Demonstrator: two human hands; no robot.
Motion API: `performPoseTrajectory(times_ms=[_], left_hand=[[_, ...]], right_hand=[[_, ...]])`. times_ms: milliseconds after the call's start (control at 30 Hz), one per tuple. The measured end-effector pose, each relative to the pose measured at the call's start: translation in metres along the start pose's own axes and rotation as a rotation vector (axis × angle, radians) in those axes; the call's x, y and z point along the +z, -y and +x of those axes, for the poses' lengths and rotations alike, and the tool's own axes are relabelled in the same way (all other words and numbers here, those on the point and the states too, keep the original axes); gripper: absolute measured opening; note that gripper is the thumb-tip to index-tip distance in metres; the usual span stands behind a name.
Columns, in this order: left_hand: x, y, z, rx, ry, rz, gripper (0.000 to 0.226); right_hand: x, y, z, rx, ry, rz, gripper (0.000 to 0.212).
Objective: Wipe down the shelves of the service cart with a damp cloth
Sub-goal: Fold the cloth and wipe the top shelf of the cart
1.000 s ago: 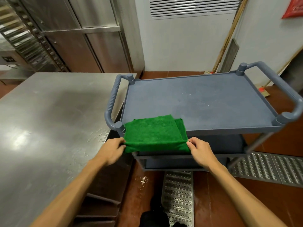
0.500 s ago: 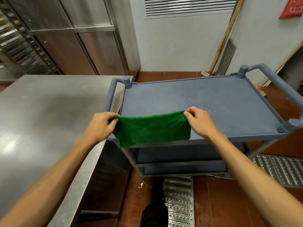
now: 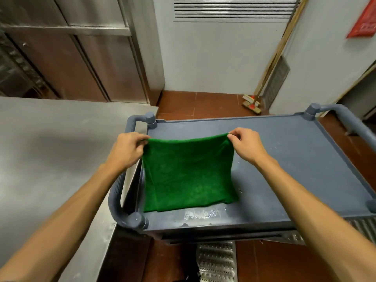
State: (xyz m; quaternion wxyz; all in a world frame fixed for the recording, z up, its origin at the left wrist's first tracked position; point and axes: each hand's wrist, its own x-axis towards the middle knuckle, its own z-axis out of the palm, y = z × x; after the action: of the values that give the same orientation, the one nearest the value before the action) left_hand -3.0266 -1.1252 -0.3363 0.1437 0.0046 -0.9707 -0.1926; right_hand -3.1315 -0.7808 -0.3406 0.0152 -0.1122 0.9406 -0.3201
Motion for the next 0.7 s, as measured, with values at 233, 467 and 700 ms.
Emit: performPoseTrajectory(times_ms=[233, 467, 700], left_hand=[[0.020, 0.023, 0.026, 0.044, -0.096, 0.031, 0.032], [0.075, 0.043, -0.033, -0.006, 0.218, 0.052, 0.030], [0.119, 0.035, -0.081, -0.080, 0.661, 0.188, 0.037]], right_hand=[[0.026, -0.008, 0.032, -0.088, -0.173, -0.022, 0.022], [0.082, -0.068, -0.017, -0.180, 0.010, -0.078, 0.018], [0.113, -0.100, -0.073, -0.158, 0.285, -0.219, 0.034]])
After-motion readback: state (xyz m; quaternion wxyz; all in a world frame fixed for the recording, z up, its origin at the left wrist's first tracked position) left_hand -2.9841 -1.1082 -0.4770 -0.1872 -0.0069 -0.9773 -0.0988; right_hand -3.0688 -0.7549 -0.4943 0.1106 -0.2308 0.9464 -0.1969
